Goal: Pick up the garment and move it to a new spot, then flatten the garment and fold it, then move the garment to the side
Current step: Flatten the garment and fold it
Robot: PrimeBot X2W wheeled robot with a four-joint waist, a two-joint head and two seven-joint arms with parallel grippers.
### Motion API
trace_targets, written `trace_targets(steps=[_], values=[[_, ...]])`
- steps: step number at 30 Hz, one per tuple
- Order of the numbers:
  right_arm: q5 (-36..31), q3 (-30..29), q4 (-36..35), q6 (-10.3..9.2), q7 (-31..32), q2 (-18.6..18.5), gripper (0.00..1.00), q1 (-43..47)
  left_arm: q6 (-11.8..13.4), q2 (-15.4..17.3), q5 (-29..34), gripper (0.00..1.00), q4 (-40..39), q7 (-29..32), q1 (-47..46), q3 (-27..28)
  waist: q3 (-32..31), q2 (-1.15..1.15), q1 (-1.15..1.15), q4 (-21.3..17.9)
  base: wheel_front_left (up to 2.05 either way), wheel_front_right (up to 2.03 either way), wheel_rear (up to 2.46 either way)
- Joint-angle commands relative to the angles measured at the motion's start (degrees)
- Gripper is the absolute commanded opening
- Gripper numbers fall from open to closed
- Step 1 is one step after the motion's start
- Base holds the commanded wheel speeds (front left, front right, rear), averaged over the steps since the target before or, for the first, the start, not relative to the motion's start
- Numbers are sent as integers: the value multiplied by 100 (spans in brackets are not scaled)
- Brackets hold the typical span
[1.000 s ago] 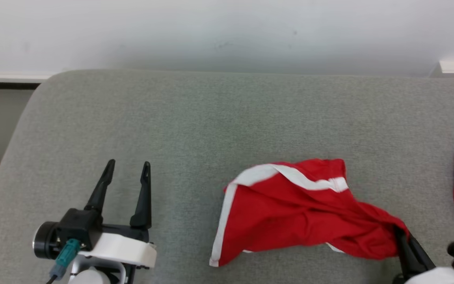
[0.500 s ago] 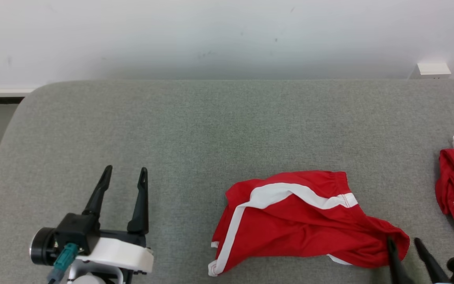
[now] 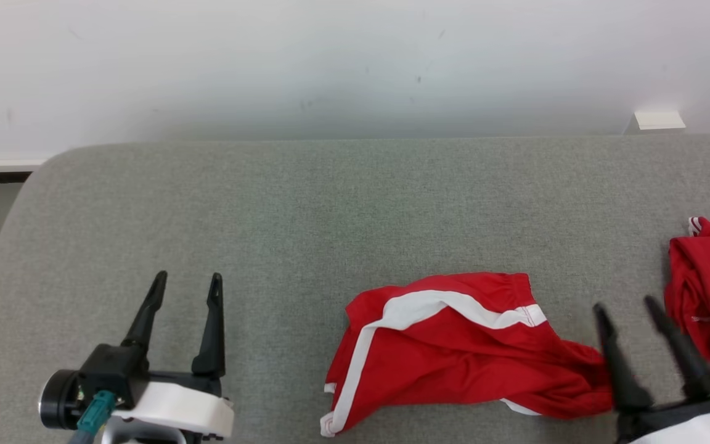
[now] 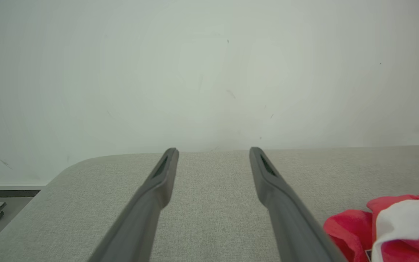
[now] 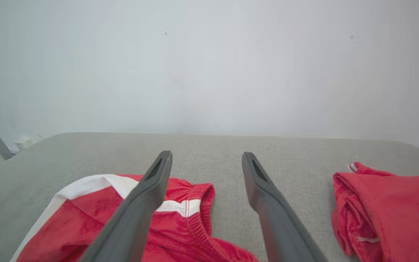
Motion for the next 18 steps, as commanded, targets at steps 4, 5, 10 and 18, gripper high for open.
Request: trace_targets(steps=[4,5,10,18], values=[[-136,-294,-226,-16,91,-126,100,-211,6,33,-39,100,-36,12,134,-40,-55,0,0,42,0,0,0],[-131,-341,-251,-16,118,-138,100,-207,0,22,-42,100,-35,10,147,-53,-69,0,0,62,0,0,0],[-82,-409,-313,-17,231,-129,100,-156,9,-24,-62,100,-33,-12,220,-96,-86,0,0,130,0,0,0],[-32,-399,-277,-17,243,-131,100,-144,-69,22,43,100,-54,48,174,-268,-78,0,0,148,0,0,0]])
